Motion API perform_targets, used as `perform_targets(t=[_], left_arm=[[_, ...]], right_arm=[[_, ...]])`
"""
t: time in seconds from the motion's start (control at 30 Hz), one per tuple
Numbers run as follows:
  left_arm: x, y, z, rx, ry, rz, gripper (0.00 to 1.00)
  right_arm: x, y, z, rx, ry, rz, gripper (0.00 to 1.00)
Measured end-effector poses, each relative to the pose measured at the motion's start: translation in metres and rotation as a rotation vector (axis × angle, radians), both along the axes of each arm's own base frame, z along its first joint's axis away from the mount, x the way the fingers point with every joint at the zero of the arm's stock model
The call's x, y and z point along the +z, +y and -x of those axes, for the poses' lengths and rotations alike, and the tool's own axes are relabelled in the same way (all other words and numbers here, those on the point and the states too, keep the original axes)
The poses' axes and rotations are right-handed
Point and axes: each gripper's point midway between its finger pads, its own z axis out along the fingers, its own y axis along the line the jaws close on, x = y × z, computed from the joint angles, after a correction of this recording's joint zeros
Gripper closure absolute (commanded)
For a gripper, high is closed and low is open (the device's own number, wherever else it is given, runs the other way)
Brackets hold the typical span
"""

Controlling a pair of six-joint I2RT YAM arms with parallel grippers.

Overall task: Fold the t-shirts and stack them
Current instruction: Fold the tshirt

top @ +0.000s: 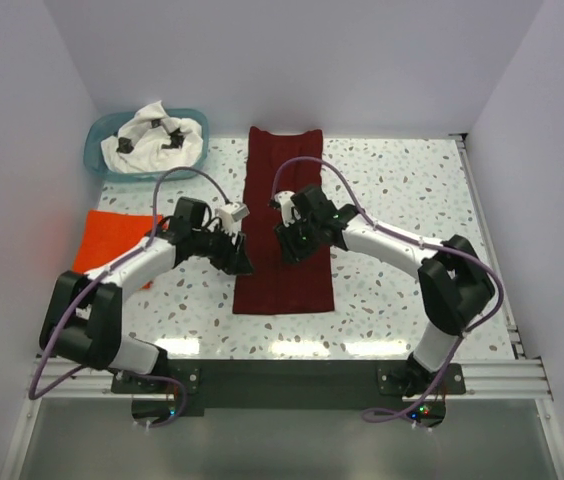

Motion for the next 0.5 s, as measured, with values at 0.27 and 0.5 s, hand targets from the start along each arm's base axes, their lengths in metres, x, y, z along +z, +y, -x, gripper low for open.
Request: perform_targets(t=[0.27,0.5], left_arm=[[0.025,-0.043,0.067,-0.311,-0.430,0.062,0.42],[0.009,-0.036,0.054,-0.343,-0.539,-0.023,0.55]], right_arm=[[-0.004,-0.024,-0.025,-0.171,0.078,-0.022,0.67],[-0.018,-0.010,0.028,-0.025,0.175,0.027,0.60]])
